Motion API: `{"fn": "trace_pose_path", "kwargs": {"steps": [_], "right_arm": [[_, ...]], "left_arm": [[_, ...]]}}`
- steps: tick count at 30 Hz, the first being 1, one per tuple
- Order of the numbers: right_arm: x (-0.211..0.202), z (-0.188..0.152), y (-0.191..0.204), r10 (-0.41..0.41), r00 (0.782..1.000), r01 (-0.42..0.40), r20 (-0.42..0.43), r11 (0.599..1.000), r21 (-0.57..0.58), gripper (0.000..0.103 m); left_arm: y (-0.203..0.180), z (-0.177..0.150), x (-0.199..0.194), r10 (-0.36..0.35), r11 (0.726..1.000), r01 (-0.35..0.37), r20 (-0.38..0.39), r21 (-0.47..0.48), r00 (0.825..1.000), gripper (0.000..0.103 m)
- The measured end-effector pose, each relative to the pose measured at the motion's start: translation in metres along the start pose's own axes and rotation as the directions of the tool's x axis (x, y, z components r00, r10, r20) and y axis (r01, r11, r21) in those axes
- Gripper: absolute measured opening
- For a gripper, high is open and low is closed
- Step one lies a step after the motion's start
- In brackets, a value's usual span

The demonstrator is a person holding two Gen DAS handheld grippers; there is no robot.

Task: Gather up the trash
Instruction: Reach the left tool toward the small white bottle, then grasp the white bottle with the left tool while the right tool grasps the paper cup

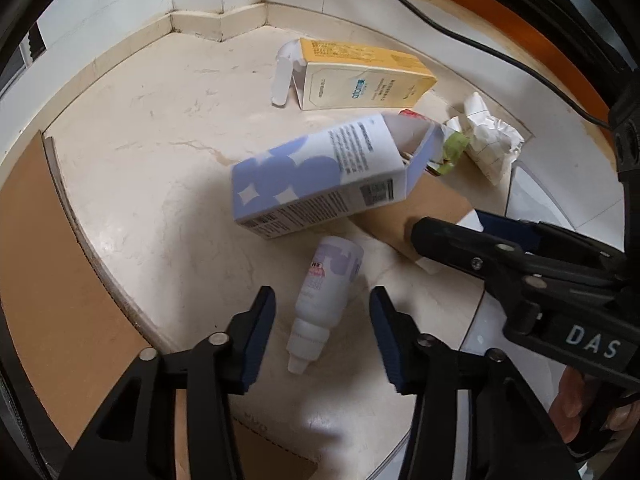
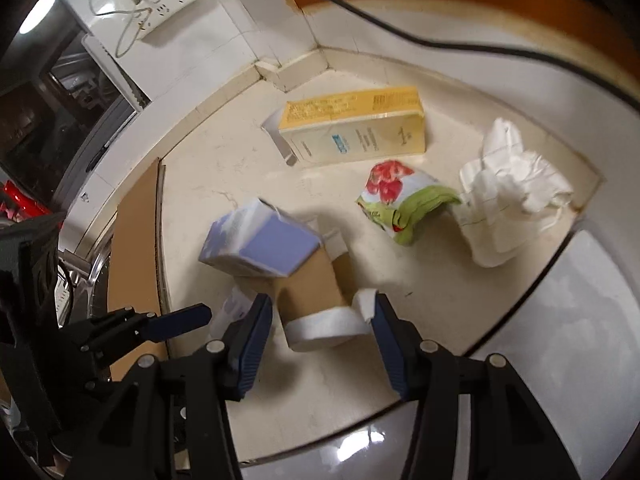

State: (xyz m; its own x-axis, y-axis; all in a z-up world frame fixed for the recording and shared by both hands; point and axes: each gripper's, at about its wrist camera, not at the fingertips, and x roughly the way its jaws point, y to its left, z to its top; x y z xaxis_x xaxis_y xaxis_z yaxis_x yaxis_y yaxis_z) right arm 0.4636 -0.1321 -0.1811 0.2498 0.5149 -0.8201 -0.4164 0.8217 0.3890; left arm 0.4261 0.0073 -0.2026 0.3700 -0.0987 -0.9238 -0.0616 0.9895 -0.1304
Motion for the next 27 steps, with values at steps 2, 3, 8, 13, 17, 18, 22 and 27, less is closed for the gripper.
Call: {"fn": "trace_pose_path", "kwargs": {"steps": [2,3,8,13,17,18,22,27], "right_arm": [[0.002,0.0,-0.001,0.028,1.0,-0.028,0.002,0.999,0.014,0.048],[0.002,0.001,-0.002,0.034,0.999,-0.034,0.005,0.999,0.019,0.048],[0.005,0.002,0.0,0.068,0.998,-0.068,0.016,0.998,0.014,0.045],[-0.002,-0.005,0.006,0.093,0.995,-0.092,0.042,0.996,-0.019,0.024],[-0.011,-0.015,0.013,0.073,0.996,-0.07,0.052,0.996,-0.061,0.019],[-0.014,-0.018,0.015,0.067,0.996,-0.063,0.056,0.996,-0.067,0.018],[-0.032,-0.029,0.017,0.057,0.995,-0.052,0.082,0.996,-0.067,0.018],[-0.06,-0.041,0.023,-0.001,0.989,0.013,0.151,0.996,-0.084,0.018]], "left_arm": [[-0.002,0.001,0.005,0.001,1.0,-0.001,-0.008,0.002,1.0,0.04],[-0.002,0.001,0.006,0.003,1.0,-0.003,-0.007,0.004,1.0,0.04],[-0.002,0.005,0.01,0.003,1.0,-0.003,0.006,0.001,1.0,0.026],[0.002,0.001,0.007,-0.013,1.0,0.013,0.018,-0.02,1.0,0.023],[0.005,-0.008,-0.002,-0.004,1.0,0.004,0.032,-0.011,0.999,0.023],[0.003,-0.009,-0.003,-0.008,1.0,0.009,0.035,-0.011,0.999,0.023],[0.004,-0.015,-0.018,-0.033,0.999,0.034,0.058,-0.017,0.998,0.023],[0.003,-0.021,-0.039,-0.065,0.998,0.067,0.091,-0.019,0.994,0.023]]}}
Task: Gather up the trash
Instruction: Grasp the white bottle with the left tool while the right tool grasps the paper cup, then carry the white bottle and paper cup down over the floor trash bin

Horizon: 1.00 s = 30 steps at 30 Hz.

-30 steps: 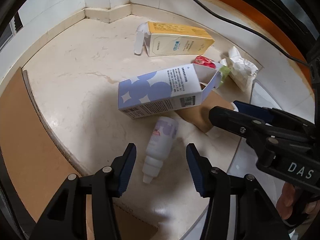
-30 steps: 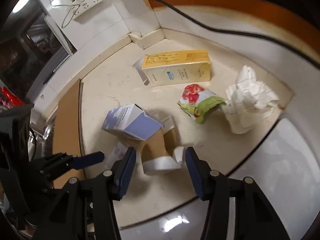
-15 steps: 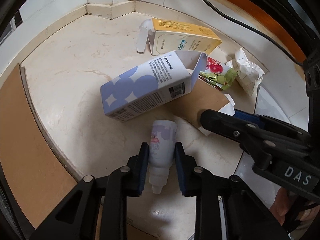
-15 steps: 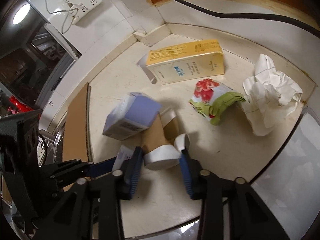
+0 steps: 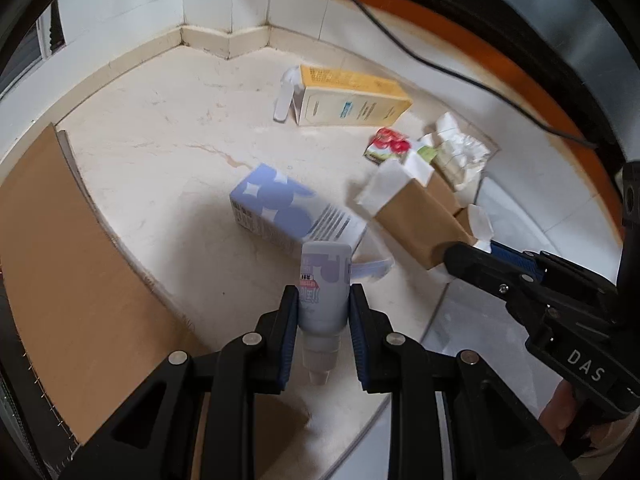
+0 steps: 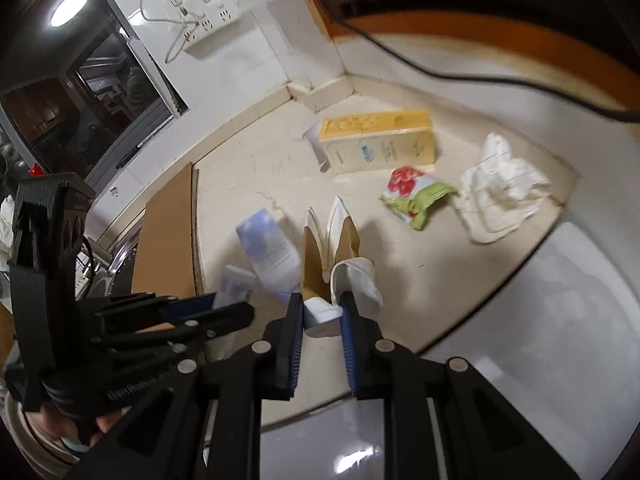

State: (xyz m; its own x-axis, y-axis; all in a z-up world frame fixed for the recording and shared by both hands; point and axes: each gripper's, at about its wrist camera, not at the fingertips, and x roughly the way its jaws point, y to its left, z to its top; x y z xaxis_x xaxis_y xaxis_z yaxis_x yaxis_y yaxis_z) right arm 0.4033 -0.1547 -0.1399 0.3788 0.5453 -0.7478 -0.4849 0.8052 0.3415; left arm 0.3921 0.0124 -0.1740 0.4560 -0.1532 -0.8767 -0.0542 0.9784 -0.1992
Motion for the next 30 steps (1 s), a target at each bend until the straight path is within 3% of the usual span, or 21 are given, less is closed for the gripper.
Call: {"fn": "trace_pose_path", "kwargs": {"steps": [11,22,30], "right_arm": [[-0.06,-0.027,0.026,-0.073,0.993,0.076,0.097,0.997,-0.028,0.018],[-0.118,-0.092,0.09,-0.131,0.982,0.132,0.135,0.991,0.007,0.018],[-0.144,-0.153,0.143,-0.182,0.973,0.176,0.141,0.983,0.059,0.018]], "left_arm": [[-0.004,-0.019,-0.055,-0.071,0.997,0.07,0.075,0.014,0.995,0.023],[0.009,-0.089,-0.136,-0.131,0.99,0.122,0.125,0.074,0.984,0.023],[0.027,-0.153,-0.175,-0.186,0.975,0.169,0.11,0.146,0.976,0.023]]}}
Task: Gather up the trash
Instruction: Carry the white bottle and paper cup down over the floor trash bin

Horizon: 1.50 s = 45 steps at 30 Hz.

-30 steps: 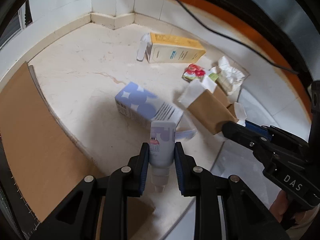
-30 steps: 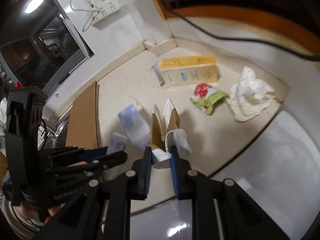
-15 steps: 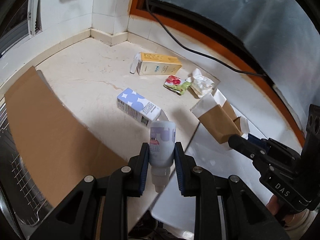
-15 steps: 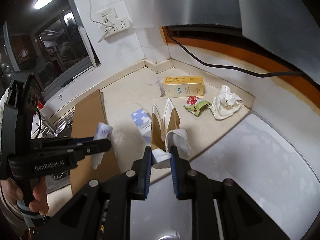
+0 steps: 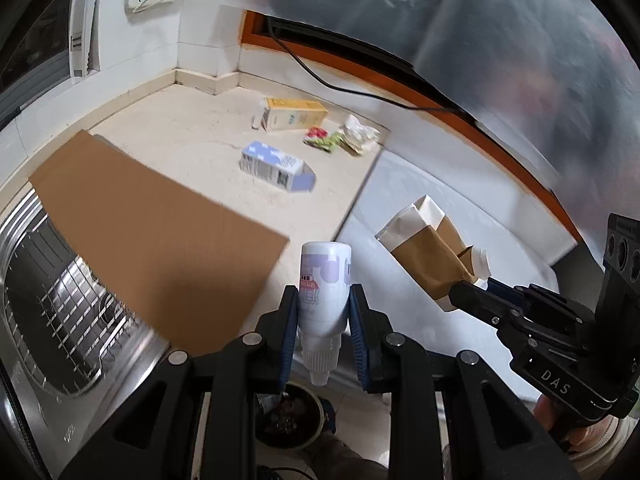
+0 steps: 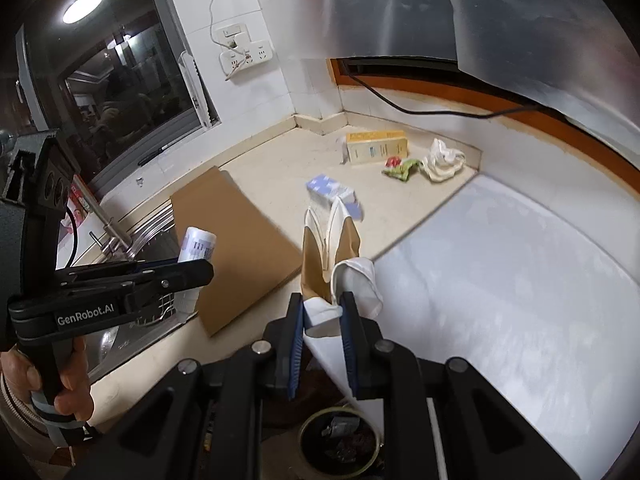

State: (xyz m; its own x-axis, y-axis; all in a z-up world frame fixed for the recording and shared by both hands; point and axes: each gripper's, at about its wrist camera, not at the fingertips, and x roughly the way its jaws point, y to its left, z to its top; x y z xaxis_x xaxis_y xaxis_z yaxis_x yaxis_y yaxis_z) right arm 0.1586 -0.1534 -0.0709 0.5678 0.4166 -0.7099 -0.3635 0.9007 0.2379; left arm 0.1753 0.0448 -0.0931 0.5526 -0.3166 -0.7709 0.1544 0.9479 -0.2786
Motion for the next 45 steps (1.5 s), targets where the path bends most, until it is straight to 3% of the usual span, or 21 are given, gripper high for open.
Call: {"fn": "trace_pose_path", "kwargs": {"steps": [8,16,22,29,39,45], "right_arm": [[-0.028,-0.062,0.04,-0.044,0.999,0.044,0.003,0.997,0.057,0.018],[-0.017,-0.115,0.069,-0.045,0.992,0.053,-0.115,0.997,0.064,0.018],[0.006,-0.146,0.066,-0.043,0.977,0.059,-0.208,0.996,0.07,0.018],[0.066,-0.198,0.037,-0.037,0.94,0.076,-0.338,0.992,0.103,0.018],[0.185,-0.292,-0.032,-0.021,0.869,0.116,-0.494,0.98,0.161,0.018],[0.241,-0.339,-0.066,0.007,0.838,0.126,-0.545,0.97,0.207,0.018]], "left_arm": [[0.003,-0.06,-0.027,-0.028,0.997,0.03,-0.034,0.068,0.999,0.023],[0.007,-0.111,-0.031,-0.025,0.995,0.034,-0.09,0.096,0.996,0.023],[0.008,-0.145,-0.01,-0.006,0.995,0.022,-0.161,0.094,0.987,0.023],[0.014,-0.193,0.045,0.018,0.997,0.001,-0.261,0.075,0.965,0.023],[0.039,-0.271,0.183,0.059,0.998,-0.056,-0.372,0.02,0.926,0.023],[0.066,-0.303,0.261,0.068,0.997,-0.08,-0.424,-0.011,0.903,0.023]]}}
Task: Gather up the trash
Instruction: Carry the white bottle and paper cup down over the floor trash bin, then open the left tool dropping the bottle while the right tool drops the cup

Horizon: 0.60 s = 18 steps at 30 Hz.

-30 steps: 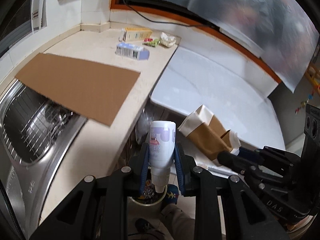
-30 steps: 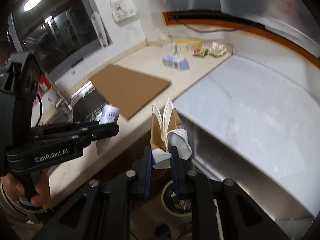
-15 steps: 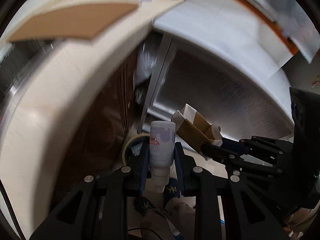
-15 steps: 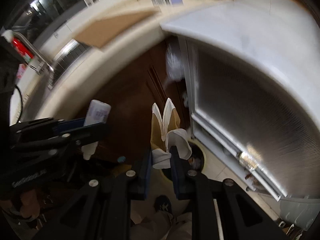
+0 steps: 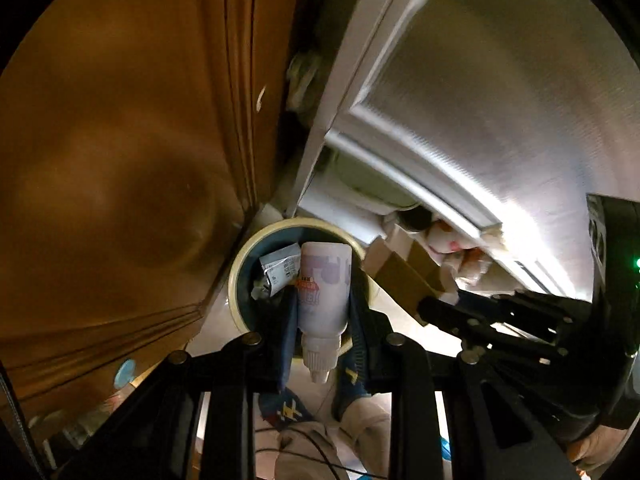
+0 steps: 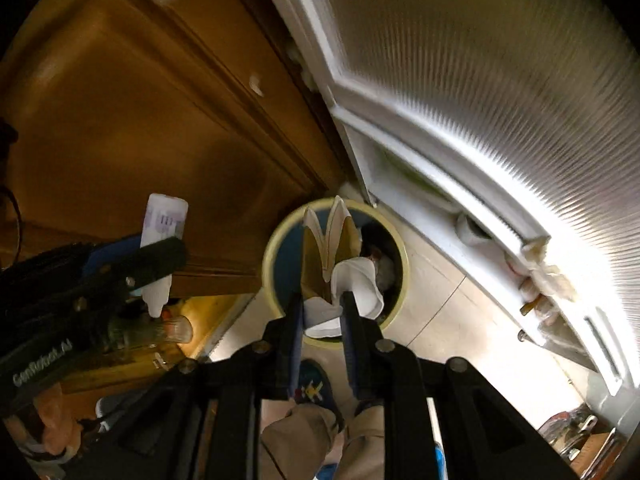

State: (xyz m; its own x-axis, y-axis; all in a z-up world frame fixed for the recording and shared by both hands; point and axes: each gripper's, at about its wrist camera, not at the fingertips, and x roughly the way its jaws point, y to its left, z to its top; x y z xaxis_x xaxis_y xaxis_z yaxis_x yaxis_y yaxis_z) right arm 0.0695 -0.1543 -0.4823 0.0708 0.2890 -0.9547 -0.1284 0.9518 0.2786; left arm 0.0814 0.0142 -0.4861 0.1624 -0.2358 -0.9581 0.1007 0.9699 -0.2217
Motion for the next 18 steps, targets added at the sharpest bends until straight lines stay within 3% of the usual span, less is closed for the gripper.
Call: {"fn": "trace_pose_path", "kwargs": {"steps": [5,9,15,18], "right_arm": [[0.041,0.004,-0.012,0.015,0.999,-0.015,-0.033,1.0,-0.001,0.017],[0.061,0.008,-0.011,0.066,0.996,-0.067,-0.062,0.998,-0.001,0.017],[0.065,0.007,-0.013,0.046,0.996,-0.047,-0.07,0.999,-0.006,0.018],[0.055,0.006,-0.009,0.036,0.997,-0.037,-0.062,0.999,-0.022,0.018]], "left_arm": [[0.018,0.0,0.042,0.004,1.0,-0.005,-0.049,-0.024,0.999,0.026],[0.02,0.003,0.059,0.036,0.999,-0.039,-0.069,-0.036,0.997,0.059],[0.024,0.001,0.057,0.086,0.995,-0.088,-0.07,-0.035,0.994,0.076],[0.021,0.0,0.047,0.101,0.994,-0.104,-0.065,-0.035,0.993,0.078]]}}
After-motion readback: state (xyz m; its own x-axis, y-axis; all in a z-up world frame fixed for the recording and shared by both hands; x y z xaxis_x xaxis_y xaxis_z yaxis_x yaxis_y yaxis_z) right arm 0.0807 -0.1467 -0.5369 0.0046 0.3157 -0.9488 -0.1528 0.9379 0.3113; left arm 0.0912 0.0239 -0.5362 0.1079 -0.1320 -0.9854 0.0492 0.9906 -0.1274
